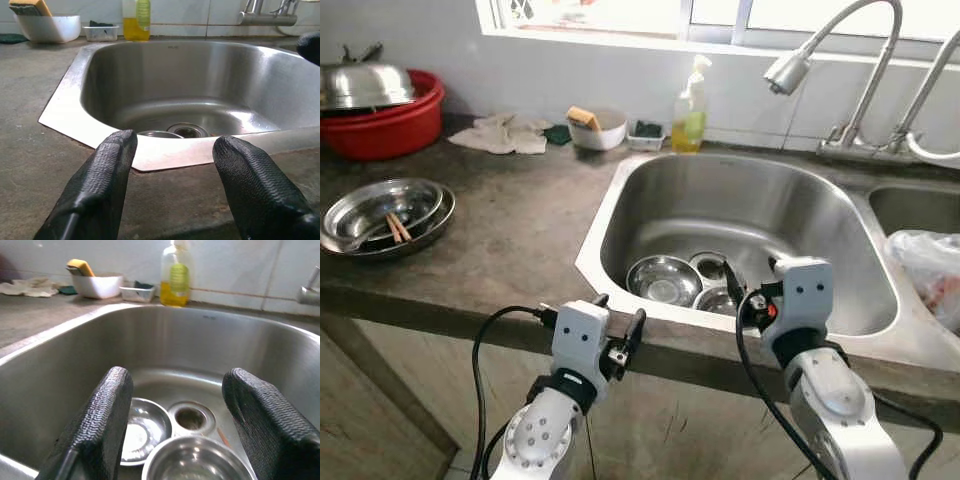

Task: Kitchen organization

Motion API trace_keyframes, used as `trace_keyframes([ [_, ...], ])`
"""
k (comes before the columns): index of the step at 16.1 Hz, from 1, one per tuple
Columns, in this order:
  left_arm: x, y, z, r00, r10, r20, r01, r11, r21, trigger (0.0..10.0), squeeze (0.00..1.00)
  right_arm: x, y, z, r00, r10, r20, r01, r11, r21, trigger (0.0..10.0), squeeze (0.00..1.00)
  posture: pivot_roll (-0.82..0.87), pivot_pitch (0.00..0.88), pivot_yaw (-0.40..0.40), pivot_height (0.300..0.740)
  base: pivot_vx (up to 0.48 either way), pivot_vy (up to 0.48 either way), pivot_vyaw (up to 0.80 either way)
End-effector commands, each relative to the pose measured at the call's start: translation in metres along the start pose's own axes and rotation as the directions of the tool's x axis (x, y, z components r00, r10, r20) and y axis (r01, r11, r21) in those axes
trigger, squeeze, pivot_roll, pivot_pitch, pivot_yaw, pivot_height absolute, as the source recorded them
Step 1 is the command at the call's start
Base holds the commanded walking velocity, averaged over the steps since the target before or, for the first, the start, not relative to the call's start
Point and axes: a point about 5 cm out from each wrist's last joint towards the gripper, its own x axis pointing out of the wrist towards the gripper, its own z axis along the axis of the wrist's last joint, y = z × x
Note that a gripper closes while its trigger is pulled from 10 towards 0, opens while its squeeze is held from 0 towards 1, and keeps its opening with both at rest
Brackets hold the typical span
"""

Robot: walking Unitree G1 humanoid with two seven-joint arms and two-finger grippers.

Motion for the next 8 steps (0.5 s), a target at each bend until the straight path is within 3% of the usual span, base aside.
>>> trace_keyframes([
  [1,-0.0023,-0.0015,-0.0033,1.000,-0.003,-0.013,0.003,1.000,-0.006,10.0,0.00,-0.0025,0.0004,0.0064,0.999,-0.017,0.035,0.017,1.000,0.005,10.0,0.00,0.05,0.000,-0.047,0.740,0.000,0.000,0.00],
  [2,-0.0028,-0.0027,-0.0045,1.000,-0.006,-0.019,0.005,1.000,-0.009,10.0,0.00,-0.0036,0.0003,0.0055,0.999,-0.031,0.034,0.031,0.999,0.016,10.0,0.00,0.05,0.000,-0.046,0.740,0.000,0.000,0.78],
  [8,-0.0027,-0.0059,-0.0060,1.000,-0.017,-0.025,0.017,1.000,-0.012,10.0,0.00,0.0001,0.0017,0.0059,0.999,-0.029,0.039,0.029,0.999,0.015,10.0,0.00,0.06,0.000,-0.049,0.740,0.000,0.459,0.80],
])
